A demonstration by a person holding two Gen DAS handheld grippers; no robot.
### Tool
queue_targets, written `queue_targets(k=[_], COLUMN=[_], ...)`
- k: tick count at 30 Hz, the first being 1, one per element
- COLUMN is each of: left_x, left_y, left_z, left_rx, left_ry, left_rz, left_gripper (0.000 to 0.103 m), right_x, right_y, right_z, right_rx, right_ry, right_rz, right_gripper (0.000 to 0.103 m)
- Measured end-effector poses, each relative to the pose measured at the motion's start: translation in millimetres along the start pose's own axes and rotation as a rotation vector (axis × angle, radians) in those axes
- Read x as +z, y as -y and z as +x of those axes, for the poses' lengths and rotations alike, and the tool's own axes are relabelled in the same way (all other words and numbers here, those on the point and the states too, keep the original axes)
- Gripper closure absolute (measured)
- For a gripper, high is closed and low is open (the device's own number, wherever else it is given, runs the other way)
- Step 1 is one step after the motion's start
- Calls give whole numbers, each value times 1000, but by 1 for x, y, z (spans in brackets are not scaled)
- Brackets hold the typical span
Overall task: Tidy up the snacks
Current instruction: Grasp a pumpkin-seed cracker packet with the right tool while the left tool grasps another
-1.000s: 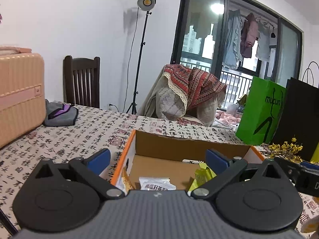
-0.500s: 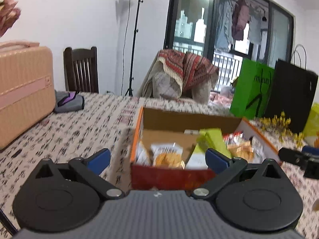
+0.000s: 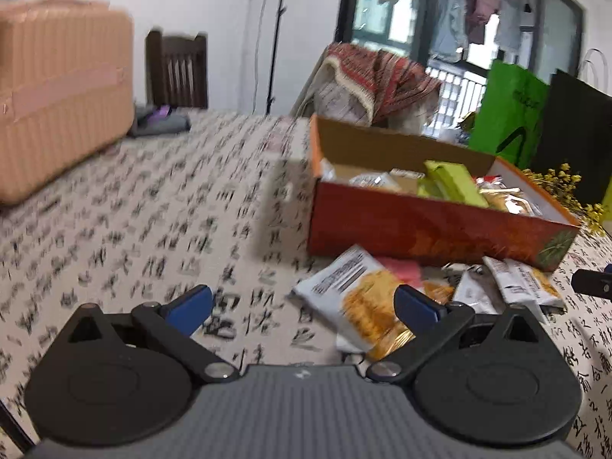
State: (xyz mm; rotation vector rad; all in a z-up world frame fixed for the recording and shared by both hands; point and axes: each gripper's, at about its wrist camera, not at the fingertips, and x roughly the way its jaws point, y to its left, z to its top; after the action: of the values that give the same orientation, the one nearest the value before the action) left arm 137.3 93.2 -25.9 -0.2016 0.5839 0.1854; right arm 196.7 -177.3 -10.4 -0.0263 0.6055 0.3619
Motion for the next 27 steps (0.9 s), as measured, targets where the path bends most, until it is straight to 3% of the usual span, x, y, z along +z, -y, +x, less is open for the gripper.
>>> queue_targets(k=[11,20,27], left_x=[-2,-2,-2], left_y=[-3,-8,-10], left_z=[-2,-3,-3], left_rx=[-19,-26,-24], left_ry=[15,17,18], left_rz=[-23,-60,-71], left_gripper=[0,0,0], right_x=[15,9,3], right_y=[-7,-3,-4], right_z=[62,74,64], right_rx=[5,44,22], right_ry=[-173,-156,-137], right_rz=[18,72,-1], right_gripper=[0,1,22])
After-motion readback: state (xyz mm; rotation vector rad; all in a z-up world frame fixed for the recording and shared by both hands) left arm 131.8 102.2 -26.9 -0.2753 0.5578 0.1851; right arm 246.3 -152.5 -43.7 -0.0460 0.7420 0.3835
